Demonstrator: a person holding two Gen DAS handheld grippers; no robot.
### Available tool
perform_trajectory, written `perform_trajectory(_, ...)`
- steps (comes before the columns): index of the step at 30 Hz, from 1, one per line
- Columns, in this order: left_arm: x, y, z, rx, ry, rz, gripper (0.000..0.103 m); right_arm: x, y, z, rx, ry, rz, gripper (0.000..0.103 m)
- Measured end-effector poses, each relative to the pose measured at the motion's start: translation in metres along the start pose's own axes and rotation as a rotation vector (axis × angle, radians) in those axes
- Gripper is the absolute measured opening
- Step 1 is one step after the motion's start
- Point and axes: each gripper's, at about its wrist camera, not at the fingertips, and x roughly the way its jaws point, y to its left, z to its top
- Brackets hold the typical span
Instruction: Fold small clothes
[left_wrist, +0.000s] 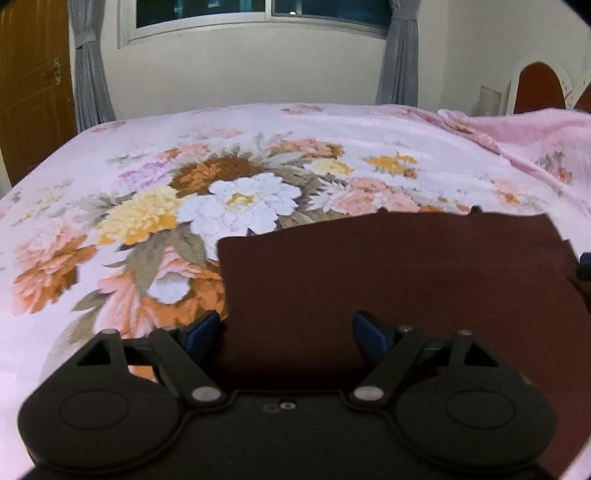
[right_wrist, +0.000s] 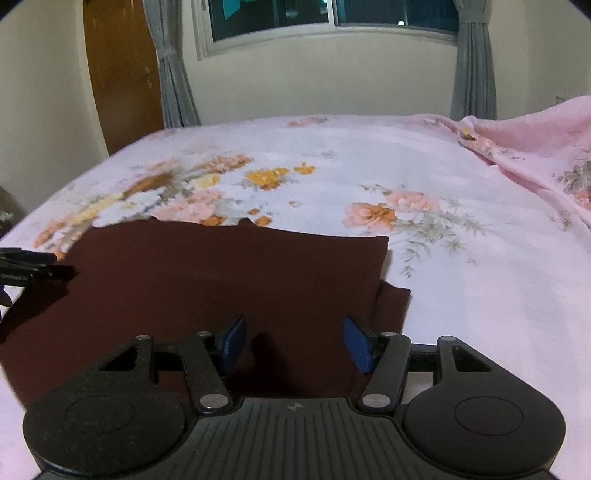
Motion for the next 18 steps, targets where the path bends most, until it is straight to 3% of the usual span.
perform_trajectory(4, -0.042, 0.043, -0.017, -0.173, -0.047, -0.119, 0.077, -0.028, 0.005, -0.011, -0.01, -0.017, 0.031, 0.058)
perform_trajectory(6, -0.049, 0.074, -0.033, -0.3, -0.022, -0.198, 0.065, -0.041, 0.005, -0.017, -0.012, -0.028, 0.038, 0.059)
perform_trajectory(7, -0.048, 0.089, -0.042, -0.366, 0.0, -0.246, 0.051, -0.048, 0.004, -0.021, -0.004, -0.031, 0.045, 0.058)
perform_trajectory(8, -0.043, 0.101, -0.05, -0.423, 0.039, -0.276, 0.044, -0.053, 0.002, -0.024, 0.009, -0.037, 0.046, 0.059)
perform_trajectory(9, -0.039, 0.109, -0.057, -0.464, 0.068, -0.288, 0.044, -0.059, 0.0, -0.027, 0.029, -0.047, 0.047, 0.058)
perform_trajectory(13, -0.014, 0.137, -0.08, -0.733, 0.085, -0.558, 0.044, -0.075, -0.005, -0.039, 0.079, -0.049, 0.047, 0.059)
perform_trajectory(18, 0.016, 0.134, -0.085, -0.799, 0.05, -0.7, 0.043, -0.092, -0.011, -0.051, 0.107, -0.057, 0.035, 0.058)
